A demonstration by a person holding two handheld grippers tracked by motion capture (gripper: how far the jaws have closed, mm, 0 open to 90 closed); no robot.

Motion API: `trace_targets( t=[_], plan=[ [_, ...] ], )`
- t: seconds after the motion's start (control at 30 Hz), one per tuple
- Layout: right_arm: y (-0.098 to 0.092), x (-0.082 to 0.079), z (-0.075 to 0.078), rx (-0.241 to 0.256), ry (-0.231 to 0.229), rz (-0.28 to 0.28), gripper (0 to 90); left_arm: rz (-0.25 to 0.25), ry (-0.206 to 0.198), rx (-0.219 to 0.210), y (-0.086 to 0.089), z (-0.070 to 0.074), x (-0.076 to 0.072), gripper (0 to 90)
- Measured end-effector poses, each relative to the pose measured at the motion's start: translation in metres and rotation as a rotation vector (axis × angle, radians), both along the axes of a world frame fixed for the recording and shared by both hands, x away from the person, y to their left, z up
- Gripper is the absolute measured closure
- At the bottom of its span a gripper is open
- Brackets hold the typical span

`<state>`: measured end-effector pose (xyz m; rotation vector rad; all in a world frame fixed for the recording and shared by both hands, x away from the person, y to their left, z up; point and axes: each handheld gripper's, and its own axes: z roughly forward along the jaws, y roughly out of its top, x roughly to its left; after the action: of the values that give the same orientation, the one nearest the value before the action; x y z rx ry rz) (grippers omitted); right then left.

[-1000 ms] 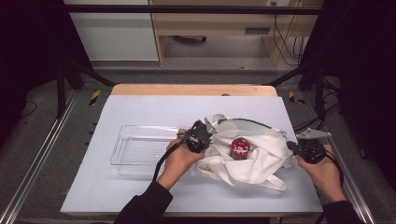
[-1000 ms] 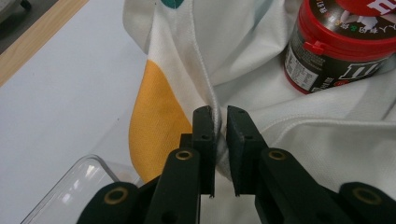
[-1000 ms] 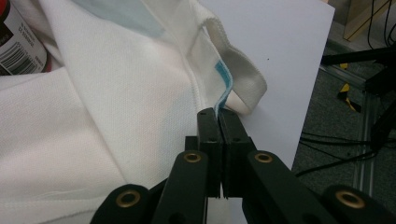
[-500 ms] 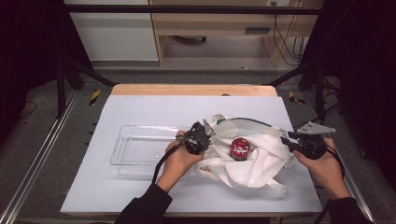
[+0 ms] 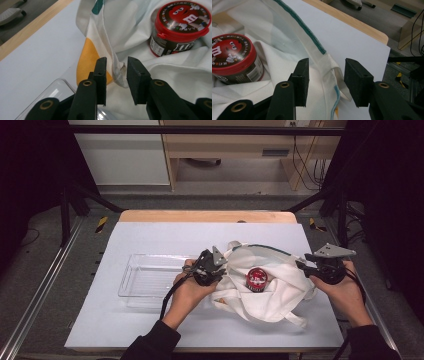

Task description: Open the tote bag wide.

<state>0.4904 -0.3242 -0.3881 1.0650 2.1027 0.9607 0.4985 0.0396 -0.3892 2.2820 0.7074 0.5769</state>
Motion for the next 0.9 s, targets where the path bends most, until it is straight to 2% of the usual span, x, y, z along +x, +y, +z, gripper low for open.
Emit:
trace_targets(
  t=[0.07,0.17,0.2,0.23,0.3,0.5,0.67,0.73,0.9],
  plan=[
    [0.001,-0.001,0.001,0.002,0.001,0.001,55.0,-0.009,-0.007,-0.007,0.003,0.007,-0.005,63.9],
    [0.002,-0.002,0.001,-0.003,0.002,0.005,53.9,-0.033,-0.018,-0.032,0.007,0.015,-0.018,61.6],
    [0.003,-0.002,0.001,-0.005,0.004,0.009,53.6,-0.039,-0.02,-0.047,0.007,0.015,-0.022,60.9],
    [0.003,-0.002,0.001,-0.005,0.005,0.008,53.3,-0.049,-0.025,-0.036,0.008,0.017,-0.028,59.7],
    [0.005,-0.003,0.001,-0.004,0.011,0.007,52.3,-0.065,-0.027,-0.059,0.007,0.018,-0.038,57.4],
    [0.01,0.001,0.001,0.0,0.004,0.014,46.4,-0.127,-0.034,-0.074,-0.002,0.02,-0.062,51.6],
    [0.015,0.009,0.003,0.01,0.0,0.017,38.7,-0.145,-0.031,-0.053,-0.01,0.014,-0.068,45.2],
    [0.017,0.013,0.003,0.017,0.001,0.024,37.0,-0.143,-0.017,-0.047,-0.012,0.01,-0.067,42.5],
    [0.021,0.024,0.003,0.009,0.007,0.035,36.7,-0.143,0.005,-0.048,-0.011,0.0,-0.067,39.1]
  ],
)
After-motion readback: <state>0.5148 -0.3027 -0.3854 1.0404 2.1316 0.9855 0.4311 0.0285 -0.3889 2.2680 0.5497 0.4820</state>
